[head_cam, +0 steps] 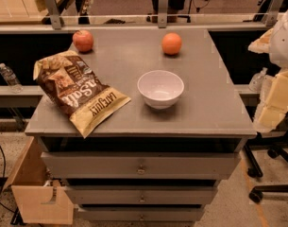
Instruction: Move orange near brown chip bag
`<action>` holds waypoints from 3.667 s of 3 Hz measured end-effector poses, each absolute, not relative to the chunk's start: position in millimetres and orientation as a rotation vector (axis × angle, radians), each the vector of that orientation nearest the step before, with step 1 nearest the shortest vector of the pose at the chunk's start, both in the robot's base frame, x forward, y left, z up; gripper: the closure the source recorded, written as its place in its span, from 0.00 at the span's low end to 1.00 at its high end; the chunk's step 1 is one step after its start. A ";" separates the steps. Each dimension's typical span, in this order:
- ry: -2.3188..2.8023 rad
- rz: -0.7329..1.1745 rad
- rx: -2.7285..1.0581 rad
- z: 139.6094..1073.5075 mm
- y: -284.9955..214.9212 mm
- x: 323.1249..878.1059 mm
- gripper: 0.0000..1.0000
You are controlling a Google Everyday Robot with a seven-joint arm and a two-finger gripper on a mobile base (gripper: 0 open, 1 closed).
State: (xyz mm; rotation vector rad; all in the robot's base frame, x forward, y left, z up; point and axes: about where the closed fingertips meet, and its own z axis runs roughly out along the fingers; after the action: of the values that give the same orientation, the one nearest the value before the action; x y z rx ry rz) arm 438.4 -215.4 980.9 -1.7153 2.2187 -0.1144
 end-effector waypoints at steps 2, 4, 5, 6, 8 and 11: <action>2.206 -0.130 -1.611 985.5 -227.2 451.0 0.00; 2.074 -0.115 -1.252 1009.7 -293.0 562.8 0.00; 2.073 -0.038 -1.123 987.7 -311.1 616.6 0.00; 2.073 -0.038 -1.123 987.6 -311.1 616.6 0.00; 2.010 0.000 -1.065 981.2 -296.3 668.1 0.00; 2.019 0.081 -1.108 951.0 -220.5 762.4 0.00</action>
Offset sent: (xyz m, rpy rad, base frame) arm 0.0499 -0.0517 0.0160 0.1682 -0.2236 -0.2054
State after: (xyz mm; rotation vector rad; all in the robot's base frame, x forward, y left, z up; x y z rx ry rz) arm 762.4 -220.5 951.0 -1.1079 2.0189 0.0814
